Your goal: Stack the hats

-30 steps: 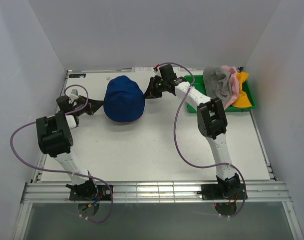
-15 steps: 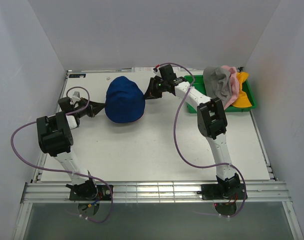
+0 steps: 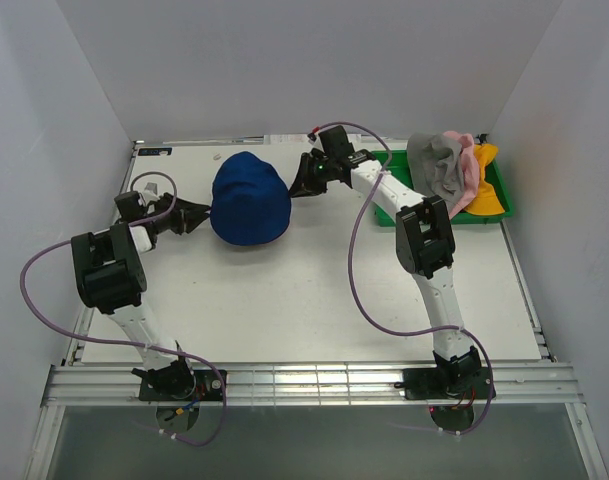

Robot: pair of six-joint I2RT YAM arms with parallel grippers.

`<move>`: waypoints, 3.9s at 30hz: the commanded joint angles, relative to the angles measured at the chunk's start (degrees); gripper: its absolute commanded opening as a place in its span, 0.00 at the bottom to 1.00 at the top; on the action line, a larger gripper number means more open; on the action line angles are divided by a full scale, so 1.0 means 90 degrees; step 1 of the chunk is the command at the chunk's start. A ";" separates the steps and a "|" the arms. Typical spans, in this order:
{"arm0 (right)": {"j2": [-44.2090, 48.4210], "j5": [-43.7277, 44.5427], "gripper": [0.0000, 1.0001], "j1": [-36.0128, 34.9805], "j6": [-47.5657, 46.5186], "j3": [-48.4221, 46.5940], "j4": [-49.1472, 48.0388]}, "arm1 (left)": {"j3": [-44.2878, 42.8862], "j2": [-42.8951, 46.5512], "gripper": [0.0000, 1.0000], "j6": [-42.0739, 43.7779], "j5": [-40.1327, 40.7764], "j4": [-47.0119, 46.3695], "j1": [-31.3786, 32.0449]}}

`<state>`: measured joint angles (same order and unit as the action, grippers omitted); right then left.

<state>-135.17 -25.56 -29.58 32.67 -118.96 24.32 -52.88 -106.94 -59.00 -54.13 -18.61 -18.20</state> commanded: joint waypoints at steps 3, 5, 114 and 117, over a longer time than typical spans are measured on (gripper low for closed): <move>0.0097 0.0223 0.27 0.0103 -0.0251 -0.0454 0.0316 | -0.0452 0.0485 0.49 0.0442 0.0233 0.0807 -0.0029; 0.0156 0.0233 0.31 0.0103 -0.0260 -0.0445 0.0316 | -0.0481 0.0602 0.53 0.0472 0.0223 0.0837 -0.0029; 0.4707 -0.0567 0.08 0.1803 0.0735 -0.0191 -0.0231 | -0.1771 0.2439 0.75 -0.1548 0.1413 -0.0480 0.3290; 0.4746 -0.0733 0.08 0.1696 0.0833 -0.0181 -0.0455 | -0.1771 0.2302 0.75 -0.1958 0.1764 -0.0764 0.3700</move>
<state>-93.97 -27.29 -13.39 37.28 -118.76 26.85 -69.38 -86.06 -70.06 -42.70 -19.55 12.32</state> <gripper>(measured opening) 0.081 0.753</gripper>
